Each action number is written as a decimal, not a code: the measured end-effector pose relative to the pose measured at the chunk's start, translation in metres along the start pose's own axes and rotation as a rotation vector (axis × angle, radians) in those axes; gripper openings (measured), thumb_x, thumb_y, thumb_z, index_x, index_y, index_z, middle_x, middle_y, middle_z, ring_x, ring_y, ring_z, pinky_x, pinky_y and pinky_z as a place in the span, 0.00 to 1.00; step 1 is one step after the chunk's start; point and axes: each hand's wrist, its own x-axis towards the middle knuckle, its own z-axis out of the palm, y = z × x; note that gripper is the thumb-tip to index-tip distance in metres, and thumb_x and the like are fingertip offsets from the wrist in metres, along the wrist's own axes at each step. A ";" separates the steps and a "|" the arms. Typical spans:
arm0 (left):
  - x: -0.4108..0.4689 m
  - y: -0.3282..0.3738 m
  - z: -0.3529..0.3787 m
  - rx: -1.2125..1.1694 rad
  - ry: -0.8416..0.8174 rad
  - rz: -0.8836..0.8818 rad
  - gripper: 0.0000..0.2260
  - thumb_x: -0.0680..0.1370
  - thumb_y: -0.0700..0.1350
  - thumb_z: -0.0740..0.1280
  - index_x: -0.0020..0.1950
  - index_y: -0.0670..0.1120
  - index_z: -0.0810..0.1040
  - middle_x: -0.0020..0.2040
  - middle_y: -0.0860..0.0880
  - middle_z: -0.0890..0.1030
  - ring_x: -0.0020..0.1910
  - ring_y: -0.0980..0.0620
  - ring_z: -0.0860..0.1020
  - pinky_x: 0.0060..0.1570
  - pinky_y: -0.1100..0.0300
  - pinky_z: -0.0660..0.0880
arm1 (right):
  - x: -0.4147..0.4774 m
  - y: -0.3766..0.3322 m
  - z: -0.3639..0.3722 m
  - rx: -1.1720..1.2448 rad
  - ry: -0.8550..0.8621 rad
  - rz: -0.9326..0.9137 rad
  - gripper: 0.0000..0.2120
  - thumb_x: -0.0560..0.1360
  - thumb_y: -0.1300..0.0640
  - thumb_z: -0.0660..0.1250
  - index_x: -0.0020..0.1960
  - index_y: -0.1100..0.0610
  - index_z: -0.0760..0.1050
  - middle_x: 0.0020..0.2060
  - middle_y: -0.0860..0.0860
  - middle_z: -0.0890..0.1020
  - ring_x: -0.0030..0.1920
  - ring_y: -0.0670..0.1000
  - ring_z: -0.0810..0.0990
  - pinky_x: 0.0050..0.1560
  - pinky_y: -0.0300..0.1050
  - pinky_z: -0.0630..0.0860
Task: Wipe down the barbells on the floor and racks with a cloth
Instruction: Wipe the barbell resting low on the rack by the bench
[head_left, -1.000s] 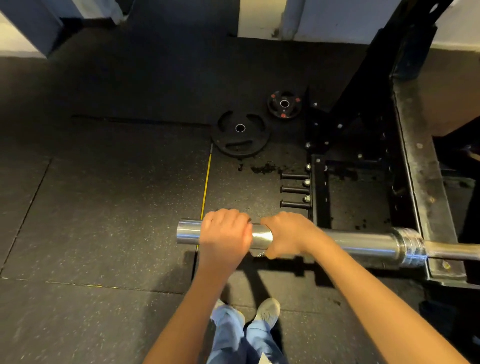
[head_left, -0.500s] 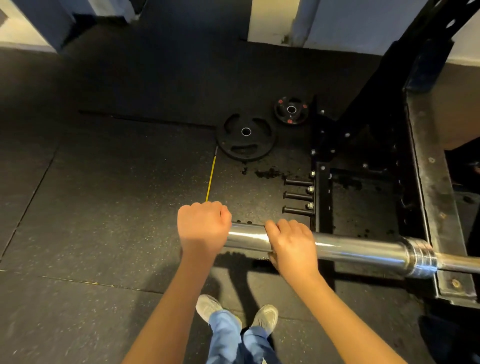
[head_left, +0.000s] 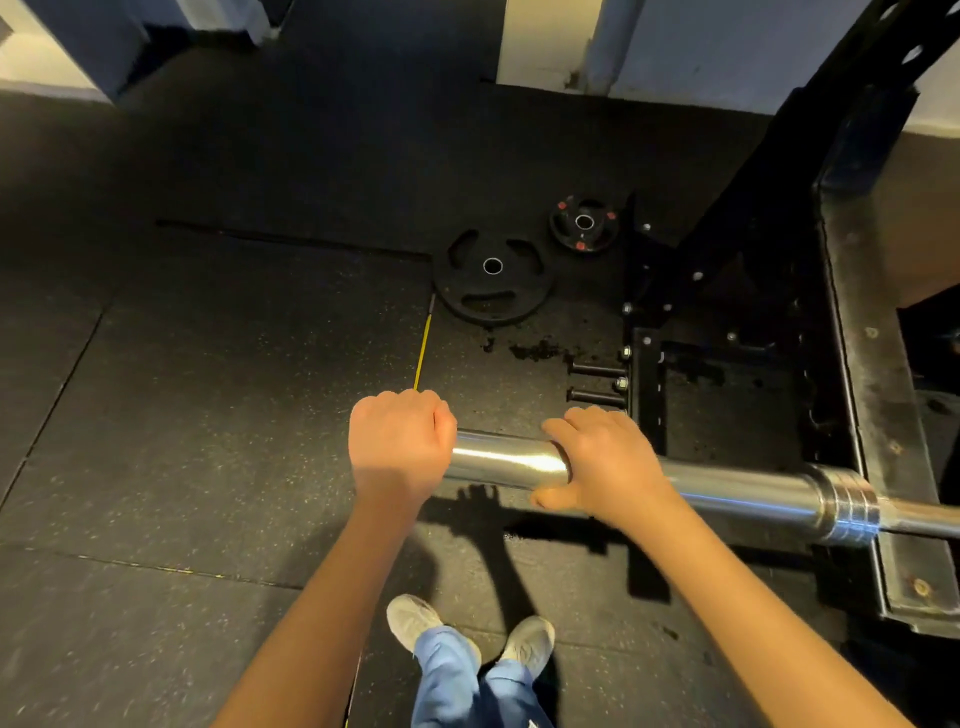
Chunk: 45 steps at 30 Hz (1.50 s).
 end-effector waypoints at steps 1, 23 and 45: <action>0.003 -0.002 0.003 -0.008 -0.002 0.008 0.16 0.72 0.46 0.50 0.27 0.48 0.70 0.22 0.50 0.65 0.24 0.46 0.62 0.28 0.55 0.50 | -0.010 -0.003 0.012 -0.094 0.145 0.017 0.29 0.60 0.41 0.76 0.55 0.55 0.76 0.44 0.51 0.78 0.46 0.55 0.78 0.49 0.52 0.73; 0.032 0.046 -0.011 0.018 0.034 0.086 0.15 0.74 0.46 0.47 0.34 0.50 0.71 0.33 0.49 0.77 0.30 0.46 0.67 0.33 0.55 0.57 | -0.020 0.035 0.017 -0.128 0.283 0.316 0.22 0.54 0.55 0.82 0.42 0.57 0.76 0.35 0.52 0.78 0.37 0.55 0.77 0.44 0.52 0.73; 0.018 0.071 -0.004 -0.253 0.073 0.272 0.14 0.77 0.50 0.53 0.36 0.50 0.74 0.35 0.55 0.74 0.37 0.50 0.73 0.41 0.56 0.65 | 0.000 0.059 -0.019 -0.028 -0.025 0.174 0.19 0.68 0.42 0.70 0.54 0.51 0.73 0.46 0.48 0.78 0.47 0.50 0.75 0.41 0.44 0.70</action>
